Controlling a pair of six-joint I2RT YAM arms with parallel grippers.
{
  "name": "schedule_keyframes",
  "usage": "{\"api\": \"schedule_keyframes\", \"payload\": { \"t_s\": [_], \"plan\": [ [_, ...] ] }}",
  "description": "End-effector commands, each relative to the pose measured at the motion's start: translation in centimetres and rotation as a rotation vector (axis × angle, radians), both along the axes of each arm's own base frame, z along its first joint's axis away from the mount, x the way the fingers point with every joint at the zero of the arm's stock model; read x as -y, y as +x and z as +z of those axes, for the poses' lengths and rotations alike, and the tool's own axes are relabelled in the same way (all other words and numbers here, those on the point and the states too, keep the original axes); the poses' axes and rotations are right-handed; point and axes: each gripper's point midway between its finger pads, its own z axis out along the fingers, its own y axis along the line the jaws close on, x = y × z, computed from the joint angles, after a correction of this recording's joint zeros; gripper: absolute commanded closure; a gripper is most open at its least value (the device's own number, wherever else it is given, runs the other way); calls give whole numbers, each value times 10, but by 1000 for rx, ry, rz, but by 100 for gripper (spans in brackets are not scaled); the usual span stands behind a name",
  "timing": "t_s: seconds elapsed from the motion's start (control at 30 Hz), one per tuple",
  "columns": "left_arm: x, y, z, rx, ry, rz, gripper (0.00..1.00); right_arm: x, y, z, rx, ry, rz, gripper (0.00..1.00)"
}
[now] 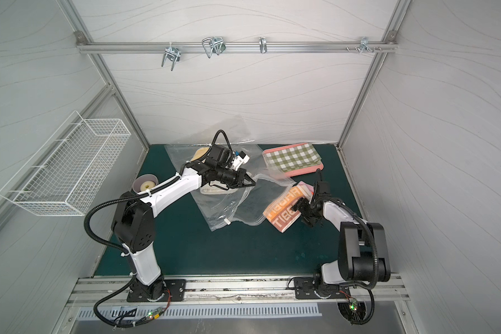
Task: Place the folded towel into the vacuum bag
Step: Pick up the towel from the center of the board.
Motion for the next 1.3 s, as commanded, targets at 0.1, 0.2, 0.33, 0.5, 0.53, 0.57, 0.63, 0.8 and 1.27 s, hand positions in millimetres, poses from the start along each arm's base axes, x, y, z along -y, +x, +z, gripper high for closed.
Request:
{"api": "schedule_keyframes", "payload": {
  "t_s": [0.1, 0.2, 0.33, 0.5, 0.53, 0.57, 0.63, 0.8, 1.27],
  "plan": [
    [4, 6, 12, 40, -21, -15, 100, -7, 35, -7, 157, 52, -10, 26],
    [3, 5, 7, 30, -15, -16, 100, -14, 44, -6, 215, 102, 3, 27],
    [5, 6, 0, 7, -11, -18, 100, -24, 53, -2, 304, 176, 2, 30],
    [6, 5, -9, -16, -1, -21, 100, -38, 69, 14, 411, 268, 0, 35],
    [6, 5, -11, -21, 3, -21, 100, -42, 73, 16, 421, 277, 15, 36],
    [5, 5, -12, -24, 6, -22, 100, -46, 76, 16, 419, 279, 23, 36],
    [5, 5, -13, -27, 8, -22, 100, -53, 81, 15, 418, 281, 41, 40],
    [4, 7, -6, -11, 4, -19, 100, -58, 84, 13, 415, 303, 41, 82],
    [-4, 38, 14, -29, -86, 72, 100, -7, 34, 119, 485, 39, 15, 100]
  ]
}}
